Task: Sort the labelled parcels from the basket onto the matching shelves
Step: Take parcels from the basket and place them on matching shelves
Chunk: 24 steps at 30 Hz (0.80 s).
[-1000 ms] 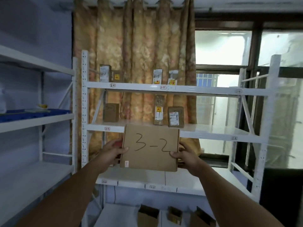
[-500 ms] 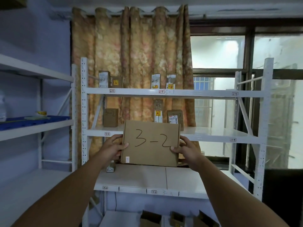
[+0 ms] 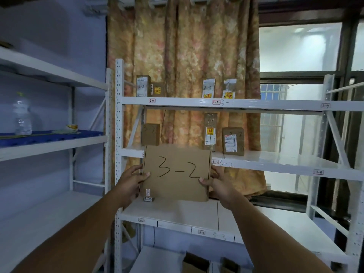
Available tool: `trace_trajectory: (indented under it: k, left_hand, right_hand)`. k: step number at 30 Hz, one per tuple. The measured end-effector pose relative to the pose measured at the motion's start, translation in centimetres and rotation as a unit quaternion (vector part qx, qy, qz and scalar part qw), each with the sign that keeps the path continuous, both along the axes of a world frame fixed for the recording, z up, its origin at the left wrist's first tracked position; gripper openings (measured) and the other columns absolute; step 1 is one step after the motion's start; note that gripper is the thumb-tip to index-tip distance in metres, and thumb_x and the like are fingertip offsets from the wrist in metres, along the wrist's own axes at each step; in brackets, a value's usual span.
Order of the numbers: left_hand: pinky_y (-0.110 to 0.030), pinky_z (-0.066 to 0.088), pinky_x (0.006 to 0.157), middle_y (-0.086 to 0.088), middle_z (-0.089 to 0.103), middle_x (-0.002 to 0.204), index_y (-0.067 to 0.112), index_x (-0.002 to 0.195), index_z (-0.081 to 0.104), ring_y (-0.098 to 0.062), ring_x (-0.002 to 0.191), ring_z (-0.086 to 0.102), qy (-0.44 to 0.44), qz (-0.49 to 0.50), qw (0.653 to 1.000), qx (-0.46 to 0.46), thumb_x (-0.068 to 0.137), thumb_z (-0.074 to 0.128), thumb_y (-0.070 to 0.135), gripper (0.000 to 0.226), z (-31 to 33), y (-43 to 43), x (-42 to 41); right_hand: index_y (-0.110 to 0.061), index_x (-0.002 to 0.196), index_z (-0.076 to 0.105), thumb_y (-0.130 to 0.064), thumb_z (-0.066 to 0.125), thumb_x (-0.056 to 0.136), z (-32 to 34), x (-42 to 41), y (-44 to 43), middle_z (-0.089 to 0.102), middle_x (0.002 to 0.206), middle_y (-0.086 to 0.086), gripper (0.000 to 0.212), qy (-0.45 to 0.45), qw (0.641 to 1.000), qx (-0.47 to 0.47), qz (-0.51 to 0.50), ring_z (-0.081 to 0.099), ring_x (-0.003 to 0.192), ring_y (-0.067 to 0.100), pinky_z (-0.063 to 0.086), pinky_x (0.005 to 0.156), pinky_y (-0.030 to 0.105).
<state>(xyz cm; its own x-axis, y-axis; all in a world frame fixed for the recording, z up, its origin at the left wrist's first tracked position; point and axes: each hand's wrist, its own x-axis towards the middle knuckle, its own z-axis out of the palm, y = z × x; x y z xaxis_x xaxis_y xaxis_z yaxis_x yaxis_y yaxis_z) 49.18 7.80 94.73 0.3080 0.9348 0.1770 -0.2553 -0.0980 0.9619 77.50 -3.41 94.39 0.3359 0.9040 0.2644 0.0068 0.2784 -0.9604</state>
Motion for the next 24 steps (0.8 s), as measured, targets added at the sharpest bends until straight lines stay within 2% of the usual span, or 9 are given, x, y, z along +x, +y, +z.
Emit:
trace_trajectory:
  k: [2, 6, 10, 12, 15, 19, 22, 24]
  left_hand:
    - [-0.033, 0.057, 0.070, -0.008, 0.071, 0.115, 0.015, 0.127, 0.061, -0.027, 0.103, 0.069, 0.015, 0.018, 1.000, 0.004, 0.092, 0.071, 0.010, 0.037, -0.3, 2.7, -0.3]
    - [-0.034, 0.055, 0.070, -0.008, 0.069, 0.110, 0.011, 0.125, 0.060, -0.023, 0.095, 0.067, 0.016, 0.048, 0.999, 0.005, 0.095, 0.068, 0.009, 0.032, -0.3, 9.7, -0.9]
    - [-0.044, 0.056, 0.093, -0.009, 0.071, 0.115, 0.010, 0.125, 0.064, -0.026, 0.105, 0.068, 0.025, 0.063, 0.997, 0.027, 0.092, 0.074, 0.017, 0.035, 0.3, 18.8, -0.9]
    - [-0.038, 0.054, 0.090, -0.009, 0.070, 0.115, 0.009, 0.119, 0.067, -0.023, 0.103, 0.067, 0.040, 0.056, 0.997, 0.034, 0.088, 0.078, 0.020, 0.035, 1.2, 23.7, -1.0]
    - [-0.032, 0.045, 0.077, -0.012, 0.067, 0.111, 0.012, 0.110, 0.067, -0.023, 0.092, 0.062, 0.126, 0.075, 0.986, 0.076, 0.082, 0.083, 0.022, 0.034, 2.2, 30.8, -0.8]
    - [-0.037, 0.047, 0.082, -0.013, 0.065, 0.118, 0.011, 0.113, 0.065, -0.031, 0.104, 0.063, 0.198, 0.118, 0.967, 0.106, 0.087, 0.080, 0.022, 0.033, 2.4, 38.9, 0.8]
    - [-0.030, 0.041, 0.076, -0.011, 0.060, 0.118, 0.006, 0.123, 0.059, -0.029, 0.103, 0.060, 0.254, 0.125, 0.951, 0.124, 0.089, 0.078, 0.023, 0.042, 2.0, 43.0, 3.2]
    - [-0.031, 0.043, 0.077, -0.012, 0.057, 0.122, 0.004, 0.128, 0.055, -0.026, 0.102, 0.058, 0.267, 0.128, 0.946, 0.128, 0.088, 0.078, 0.024, 0.051, 1.8, 45.5, 5.1]
  right_hand:
    - [-0.024, 0.139, 0.055, 0.005, 0.076, 0.086, -0.3, -0.6, 3.0, 0.067, 0.129, 0.002, 0.064, 0.006, 1.000, -0.006, -0.008, 0.067, 0.113, 0.021, 0.059, 0.080, 0.037]
    - [-0.030, 0.131, 0.057, -0.001, 0.084, 0.079, -0.7, -1.5, 10.3, 0.068, 0.126, -0.001, 0.065, 0.003, 0.999, -0.022, -0.025, 0.068, 0.113, 0.028, 0.058, 0.093, 0.058]
    - [-0.027, 0.132, 0.059, 0.003, 0.081, 0.081, 0.7, -1.7, 18.9, 0.072, 0.123, -0.003, 0.063, 0.017, 0.999, -0.004, -0.030, 0.071, 0.109, 0.026, 0.058, 0.093, 0.058]
    - [-0.025, 0.135, 0.058, 0.004, 0.081, 0.081, 2.3, -1.0, 23.4, 0.070, 0.127, -0.001, 0.065, 0.037, 0.998, 0.013, -0.047, 0.069, 0.113, 0.028, 0.060, 0.089, 0.054]
    - [-0.024, 0.141, 0.056, -0.001, 0.081, 0.083, 4.0, 0.7, 29.2, 0.067, 0.133, 0.000, 0.067, 0.058, 0.993, 0.046, -0.088, 0.065, 0.119, 0.030, 0.060, 0.078, 0.046]
    - [-0.020, 0.150, 0.047, 0.003, 0.076, 0.087, 4.9, 3.0, 34.8, 0.065, 0.134, 0.001, 0.073, 0.106, 0.977, 0.087, -0.161, 0.061, 0.121, 0.029, 0.055, 0.093, 0.058]
    - [-0.020, 0.148, 0.050, 0.006, 0.074, 0.087, 4.8, 5.1, 38.7, 0.069, 0.123, -0.006, 0.070, 0.101, 0.968, 0.091, -0.211, 0.061, 0.117, 0.027, 0.051, 0.100, 0.058]
    - [-0.020, 0.147, 0.051, 0.003, 0.078, 0.083, 4.5, 6.6, 41.4, 0.069, 0.129, -0.003, 0.074, 0.084, 0.960, 0.086, -0.252, 0.061, 0.121, 0.028, 0.049, 0.106, 0.057]
